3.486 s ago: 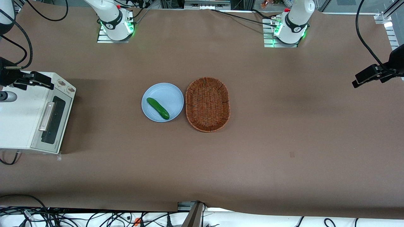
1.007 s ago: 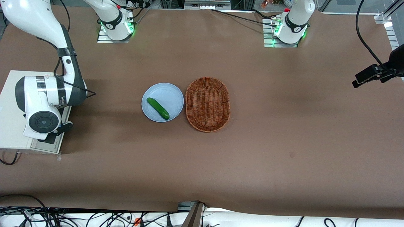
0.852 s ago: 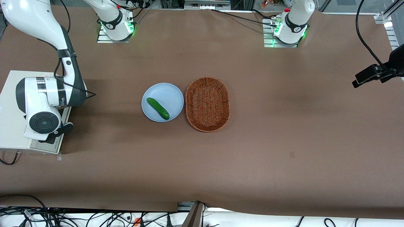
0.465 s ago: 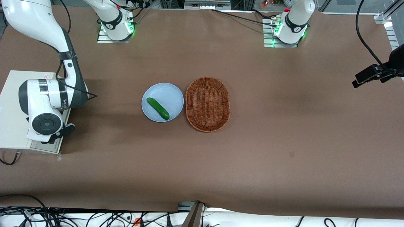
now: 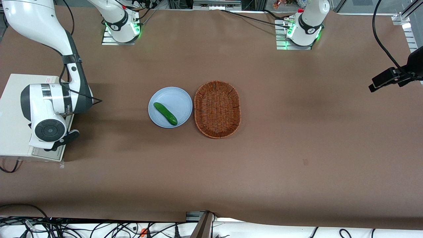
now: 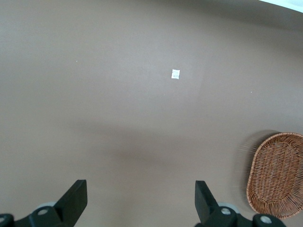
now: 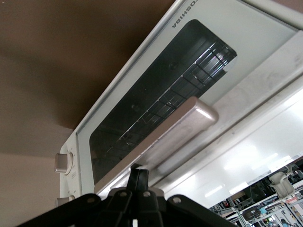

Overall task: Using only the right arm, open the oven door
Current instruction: 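Hook the right gripper under the door handle and pull it outward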

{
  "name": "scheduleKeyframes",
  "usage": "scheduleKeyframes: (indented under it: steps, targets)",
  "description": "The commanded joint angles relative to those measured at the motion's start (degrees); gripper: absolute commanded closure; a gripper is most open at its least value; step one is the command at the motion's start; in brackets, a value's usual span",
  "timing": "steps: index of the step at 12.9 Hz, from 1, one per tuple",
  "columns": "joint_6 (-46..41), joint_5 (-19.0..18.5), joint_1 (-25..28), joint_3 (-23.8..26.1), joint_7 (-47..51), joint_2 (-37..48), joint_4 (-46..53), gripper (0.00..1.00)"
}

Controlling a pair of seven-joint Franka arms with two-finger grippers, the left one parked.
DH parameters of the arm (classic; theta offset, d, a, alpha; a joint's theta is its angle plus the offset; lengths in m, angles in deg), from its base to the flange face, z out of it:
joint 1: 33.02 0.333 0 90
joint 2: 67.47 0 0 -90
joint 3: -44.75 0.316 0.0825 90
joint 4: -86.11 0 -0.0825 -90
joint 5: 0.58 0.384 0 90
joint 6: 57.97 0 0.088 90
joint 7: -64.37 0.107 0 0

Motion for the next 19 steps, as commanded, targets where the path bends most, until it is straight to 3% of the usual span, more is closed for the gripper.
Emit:
scheduleKeyframes:
  steps: [1,17,19]
  targets:
    - [2.66,1.51,-0.13,0.43,0.23,-2.81,1.12,1.0]
    - [12.68,9.52,0.67,0.69,6.65,-9.14,0.86,1.0]
    - [13.73,11.97,0.67,0.69,6.65,-9.76,1.03,1.0]
